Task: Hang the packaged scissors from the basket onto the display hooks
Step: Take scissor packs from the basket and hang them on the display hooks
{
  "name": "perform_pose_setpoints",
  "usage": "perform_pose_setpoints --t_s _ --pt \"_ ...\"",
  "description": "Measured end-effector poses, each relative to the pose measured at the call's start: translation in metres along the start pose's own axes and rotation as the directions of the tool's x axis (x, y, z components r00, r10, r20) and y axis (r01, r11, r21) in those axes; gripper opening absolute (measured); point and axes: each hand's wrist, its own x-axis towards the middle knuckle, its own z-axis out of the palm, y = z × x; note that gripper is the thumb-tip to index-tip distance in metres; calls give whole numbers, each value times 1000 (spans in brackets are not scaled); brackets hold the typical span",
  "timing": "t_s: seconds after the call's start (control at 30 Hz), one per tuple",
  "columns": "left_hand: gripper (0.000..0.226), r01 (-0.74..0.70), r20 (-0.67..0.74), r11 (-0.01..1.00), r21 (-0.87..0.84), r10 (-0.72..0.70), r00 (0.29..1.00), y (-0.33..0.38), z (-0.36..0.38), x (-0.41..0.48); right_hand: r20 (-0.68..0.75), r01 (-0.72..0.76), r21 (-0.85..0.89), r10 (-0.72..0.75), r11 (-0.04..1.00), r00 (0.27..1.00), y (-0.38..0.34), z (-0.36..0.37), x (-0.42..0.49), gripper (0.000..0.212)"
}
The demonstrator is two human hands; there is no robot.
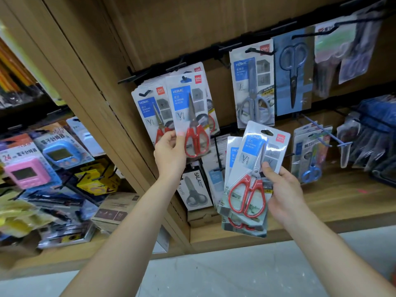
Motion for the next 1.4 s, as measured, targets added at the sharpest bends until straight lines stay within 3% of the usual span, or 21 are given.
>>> perform_pose_setpoints --t_s 0.1,0.17,0.27,0.33,0.43,0.57,0.77,0.83,0.93,1.03,1.13,1.23,1.4 --pt "26 -154 -85 984 93 162 983 -7 2 -13 0 6 -1 -6 1000 1000 -2 -2 0 21" --pt "30 -355 -158 909 218 392 906 -9 3 -18 3 7 0 -7 1000 1000 -2 -2 0 21" --pt "36 -646 -11 545 535 769 639 -3 6 -6 0 -2 5 2 1000 1000 -3 -3 0 19" --pt "41 -705 213 283 651 823 527 8 11 9 4 -6 1 6 1000 1000 -3 -4 -1 20" --pt "57 -679 462 69 731 682 567 21 20 30 10 -7 -11 7 1000 1000 -4 -5 -1 22" --pt "68 -621 523 -10 784 549 652 30 27 53 4 -4 -6 4 1000 1000 -6 -7 -1 20" --pt "77 -618 590 2 786 298 751 40 36 80 19 -16 -1 16 1000 1000 -7 -7 1 19" --pt "75 -627 603 80 775 204 771 47 38 80 31 -20 0 20 1000 999 -6 -6 2 18" --pt "62 -643 594 395 656 255 763 51 38 56 46 -15 -2 15 1000 999 -6 -5 2 17" --pt "46 -580 547 703 412 318 775 42 33 17 60 -13 13 12 1000 998 -6 -3 4 18" --pt "33 -250 605 963 103 138 784 29 26 -25 84 -15 37 12 999 996 -5 -1 6 21" --pt "21 2 663 1000 -17 9 749 17 23 -47 119 -11 56 4 998 993 -4 1 6 25" --pt "8 58 546 993 -103 7 838 19 18 -44 155 -6 46 -2 999 988 -1 8 3 28"
